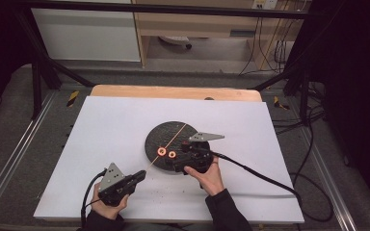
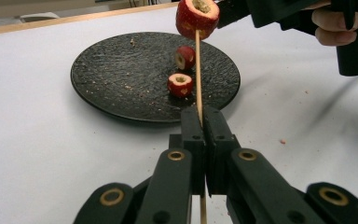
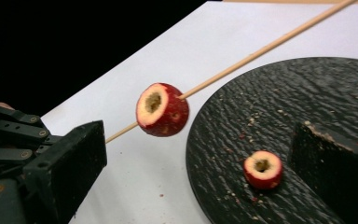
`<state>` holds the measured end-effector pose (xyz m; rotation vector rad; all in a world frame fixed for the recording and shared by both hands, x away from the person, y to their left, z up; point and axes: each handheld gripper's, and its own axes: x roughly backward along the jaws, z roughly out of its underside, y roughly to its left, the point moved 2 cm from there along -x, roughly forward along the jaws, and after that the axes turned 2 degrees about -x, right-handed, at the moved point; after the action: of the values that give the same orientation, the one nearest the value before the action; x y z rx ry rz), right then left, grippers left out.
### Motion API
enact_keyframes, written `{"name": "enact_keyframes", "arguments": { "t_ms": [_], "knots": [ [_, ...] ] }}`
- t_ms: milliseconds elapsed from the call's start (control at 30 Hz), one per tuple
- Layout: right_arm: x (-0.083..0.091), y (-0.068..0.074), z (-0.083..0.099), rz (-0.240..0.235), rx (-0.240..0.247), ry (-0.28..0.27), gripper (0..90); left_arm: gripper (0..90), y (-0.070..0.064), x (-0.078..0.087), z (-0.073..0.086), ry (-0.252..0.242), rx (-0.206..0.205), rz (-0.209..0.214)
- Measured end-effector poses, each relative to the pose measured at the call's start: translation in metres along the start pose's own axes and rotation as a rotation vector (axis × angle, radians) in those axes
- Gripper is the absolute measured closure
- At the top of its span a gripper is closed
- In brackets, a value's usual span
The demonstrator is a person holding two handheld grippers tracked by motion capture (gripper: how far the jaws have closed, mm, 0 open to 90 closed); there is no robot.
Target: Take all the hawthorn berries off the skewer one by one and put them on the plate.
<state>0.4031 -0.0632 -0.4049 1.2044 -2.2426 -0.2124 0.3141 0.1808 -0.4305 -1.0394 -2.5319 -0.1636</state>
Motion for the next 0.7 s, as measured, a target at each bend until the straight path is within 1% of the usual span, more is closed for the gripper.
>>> {"name": "enact_keyframes", "arguments": {
  "t_ms": [100,133,200,300,467,700],
  "knots": [
    [-0.006,0.004,-0.001,-0.013,0.001,0.003,7.9,88.1,0.000,0.000,0.000,0.000,0.000,0.001],
    [-0.008,0.005,-0.001,-0.019,0.000,-0.005,9.2,88.1,0.000,0.000,0.000,0.000,0.000,0.001],
    [-0.012,0.006,-0.002,-0.033,-0.014,-0.013,11.9,88.1,0.000,0.000,0.000,-0.001,0.001,0.002],
    [-0.016,0.007,-0.003,-0.042,-0.023,-0.026,20.4,88.1,-0.001,0.000,0.000,-0.002,-0.001,0.001],
    [-0.022,0.005,-0.003,-0.071,-0.057,-0.036,35.5,88.1,-0.001,0.000,0.000,-0.003,0.000,0.002],
    [-0.026,0.004,-0.001,-0.116,-0.092,-0.023,54.2,88.1,-0.001,0.000,0.000,-0.001,-0.003,0.005]
  ]
}}
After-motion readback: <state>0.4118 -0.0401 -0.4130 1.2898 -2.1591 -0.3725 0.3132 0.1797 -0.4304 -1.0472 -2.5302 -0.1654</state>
